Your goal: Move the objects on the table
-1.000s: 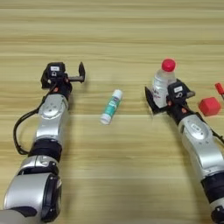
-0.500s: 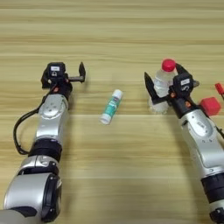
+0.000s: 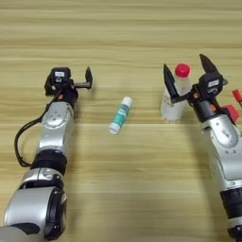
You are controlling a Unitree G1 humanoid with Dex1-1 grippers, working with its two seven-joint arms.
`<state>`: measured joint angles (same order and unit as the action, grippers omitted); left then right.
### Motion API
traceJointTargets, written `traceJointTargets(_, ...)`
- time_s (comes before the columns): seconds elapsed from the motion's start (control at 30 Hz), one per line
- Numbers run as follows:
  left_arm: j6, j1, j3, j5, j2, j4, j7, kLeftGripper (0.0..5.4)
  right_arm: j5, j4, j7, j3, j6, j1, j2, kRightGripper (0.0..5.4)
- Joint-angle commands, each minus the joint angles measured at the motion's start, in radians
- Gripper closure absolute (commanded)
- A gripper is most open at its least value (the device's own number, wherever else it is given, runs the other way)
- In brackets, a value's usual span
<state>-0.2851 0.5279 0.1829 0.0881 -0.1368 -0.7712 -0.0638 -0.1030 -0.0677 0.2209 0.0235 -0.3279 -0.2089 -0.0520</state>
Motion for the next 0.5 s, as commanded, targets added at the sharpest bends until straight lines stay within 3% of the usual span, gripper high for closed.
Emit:
traceJointTargets(0.03,-0.007,0.012,-0.002,-0.001,-0.004,-0.006,0.0,0.0,-0.007,0.025,-0.036,-0.047,-0.005,0.0,-0.008,0.04)
traceJointTargets(0.3,-0.01,0.013,-0.004,-0.003,0.001,-0.003,0.007,0.0,-0.012,0.119,-0.066,-0.142,0.067,0.007,-0.091,0.04)
traceJointTargets(0.5,-0.011,0.015,-0.005,-0.003,0.003,0.0,0.013,0.0,0.005,0.185,-0.086,-0.216,0.242,0.029,-0.18,0.04)
